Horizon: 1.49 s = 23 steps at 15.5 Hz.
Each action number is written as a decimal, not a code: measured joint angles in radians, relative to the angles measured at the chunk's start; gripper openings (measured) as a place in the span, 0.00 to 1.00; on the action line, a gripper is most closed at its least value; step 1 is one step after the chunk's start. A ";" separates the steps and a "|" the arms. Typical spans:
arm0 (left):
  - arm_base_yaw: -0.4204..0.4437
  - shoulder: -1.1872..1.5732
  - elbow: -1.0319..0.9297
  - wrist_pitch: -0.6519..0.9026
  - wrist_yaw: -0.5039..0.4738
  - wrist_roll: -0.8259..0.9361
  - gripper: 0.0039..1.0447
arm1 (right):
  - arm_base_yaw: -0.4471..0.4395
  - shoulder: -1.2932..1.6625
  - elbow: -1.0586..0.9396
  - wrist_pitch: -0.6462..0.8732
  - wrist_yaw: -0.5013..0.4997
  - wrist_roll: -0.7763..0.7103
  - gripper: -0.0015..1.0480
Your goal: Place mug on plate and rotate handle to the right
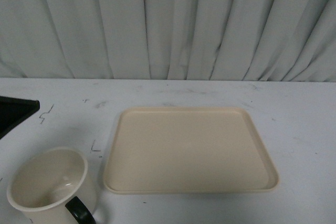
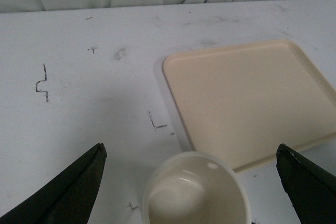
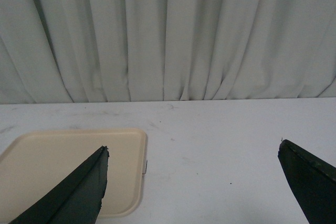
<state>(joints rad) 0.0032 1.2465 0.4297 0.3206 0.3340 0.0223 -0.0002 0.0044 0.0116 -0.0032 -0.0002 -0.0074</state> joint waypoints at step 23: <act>0.031 0.335 -0.080 0.194 -0.087 0.031 0.86 | 0.000 0.000 0.000 0.000 0.000 0.000 0.94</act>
<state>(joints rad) 0.0345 1.5814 0.3496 0.5148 0.2470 0.0528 -0.0002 0.0044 0.0116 -0.0032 -0.0002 -0.0074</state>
